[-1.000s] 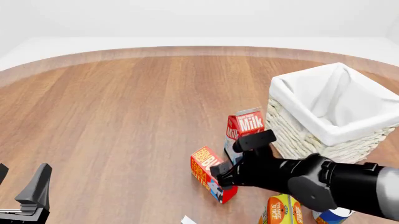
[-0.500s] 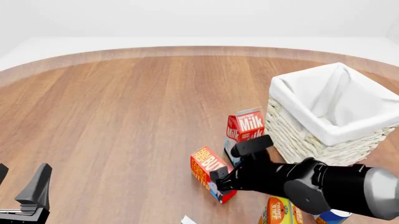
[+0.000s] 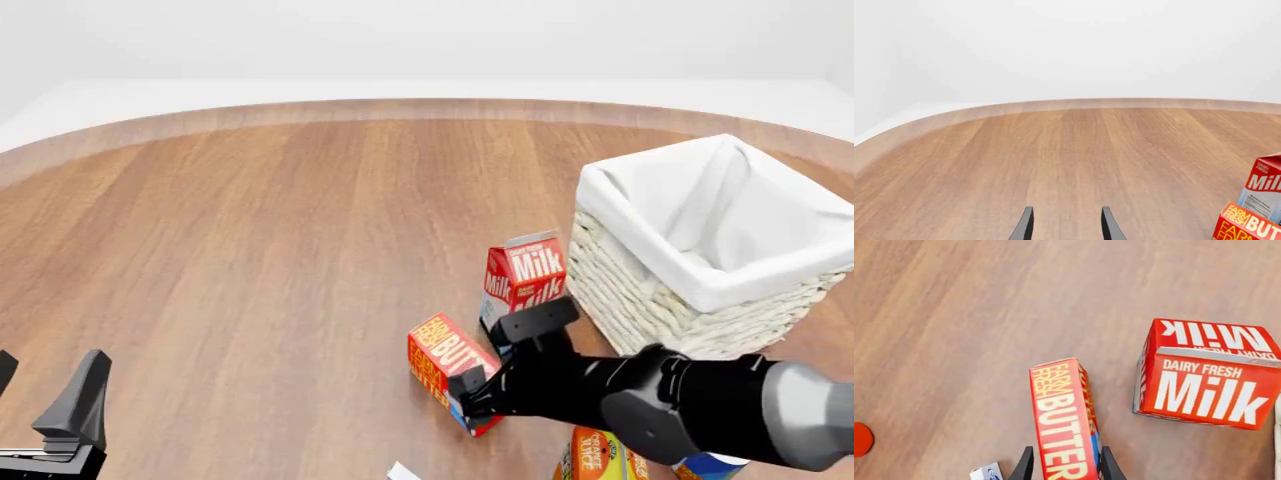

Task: Pick up the cream cheese box and the butter, and put them in the basket.

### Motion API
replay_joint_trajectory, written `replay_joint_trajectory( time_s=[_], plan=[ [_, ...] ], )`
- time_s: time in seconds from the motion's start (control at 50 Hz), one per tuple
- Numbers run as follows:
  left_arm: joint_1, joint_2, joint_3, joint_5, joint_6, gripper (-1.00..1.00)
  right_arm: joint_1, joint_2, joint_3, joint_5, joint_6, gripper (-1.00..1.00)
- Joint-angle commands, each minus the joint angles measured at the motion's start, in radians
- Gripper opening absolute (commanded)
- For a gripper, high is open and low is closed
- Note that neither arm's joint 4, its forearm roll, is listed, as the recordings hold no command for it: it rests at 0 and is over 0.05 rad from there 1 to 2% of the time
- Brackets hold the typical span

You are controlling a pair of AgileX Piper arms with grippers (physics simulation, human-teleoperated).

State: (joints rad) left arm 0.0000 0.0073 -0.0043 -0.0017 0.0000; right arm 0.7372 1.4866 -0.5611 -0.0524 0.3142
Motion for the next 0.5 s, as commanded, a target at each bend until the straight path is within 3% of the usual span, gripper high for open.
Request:
replay_joint_trajectory(
  time_s=[0.02, 0.5],
  plan=[
    [0.000, 0.000, 0.000, 0.000, 0.000, 1.00, 0.002, 0.011, 0.004, -0.004, -0.004, 1.00],
    [0.000, 0.000, 0.000, 0.000, 0.000, 1.00, 0.006, 0.044, 0.004, -0.023, -0.007, 1.00]
  ],
)
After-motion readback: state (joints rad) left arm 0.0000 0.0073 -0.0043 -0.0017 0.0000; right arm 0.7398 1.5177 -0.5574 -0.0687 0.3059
